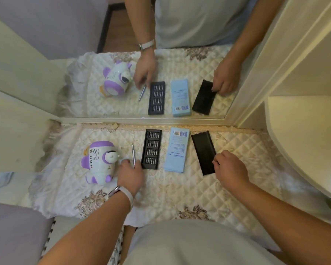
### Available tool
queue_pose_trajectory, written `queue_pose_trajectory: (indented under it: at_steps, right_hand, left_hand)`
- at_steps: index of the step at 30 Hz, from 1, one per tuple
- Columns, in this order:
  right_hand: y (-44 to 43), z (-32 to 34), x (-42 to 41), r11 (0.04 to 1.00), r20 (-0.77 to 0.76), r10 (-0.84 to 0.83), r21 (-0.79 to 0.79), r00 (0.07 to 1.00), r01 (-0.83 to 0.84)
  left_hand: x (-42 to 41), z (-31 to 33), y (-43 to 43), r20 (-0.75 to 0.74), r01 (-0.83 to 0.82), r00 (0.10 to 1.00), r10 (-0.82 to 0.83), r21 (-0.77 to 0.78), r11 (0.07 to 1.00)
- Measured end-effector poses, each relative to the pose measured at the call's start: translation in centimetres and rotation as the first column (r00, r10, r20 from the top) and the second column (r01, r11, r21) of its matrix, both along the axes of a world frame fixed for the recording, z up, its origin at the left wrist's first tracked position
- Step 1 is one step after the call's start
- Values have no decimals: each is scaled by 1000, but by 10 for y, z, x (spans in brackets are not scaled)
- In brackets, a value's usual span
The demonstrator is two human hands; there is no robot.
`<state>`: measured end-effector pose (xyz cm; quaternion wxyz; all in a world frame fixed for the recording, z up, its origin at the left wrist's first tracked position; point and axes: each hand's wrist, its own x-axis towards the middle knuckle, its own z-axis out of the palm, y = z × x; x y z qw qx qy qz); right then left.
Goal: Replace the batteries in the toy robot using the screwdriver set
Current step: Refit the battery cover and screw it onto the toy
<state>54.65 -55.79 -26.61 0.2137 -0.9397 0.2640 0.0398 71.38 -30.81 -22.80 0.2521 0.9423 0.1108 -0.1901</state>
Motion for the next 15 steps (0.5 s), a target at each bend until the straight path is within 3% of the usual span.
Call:
queue_pose_trajectory:
  at_steps: [9, 15]
  right_hand:
    - [-3, 1, 4, 990, 2, -84, 112, 996, 83]
    - [-4, 2, 2, 979, 15, -115, 171, 993, 110]
  left_hand:
    - [29, -15, 1, -35, 65, 997, -62, 105, 992]
    - [20, -9, -6, 81, 102, 991, -104, 30, 994]
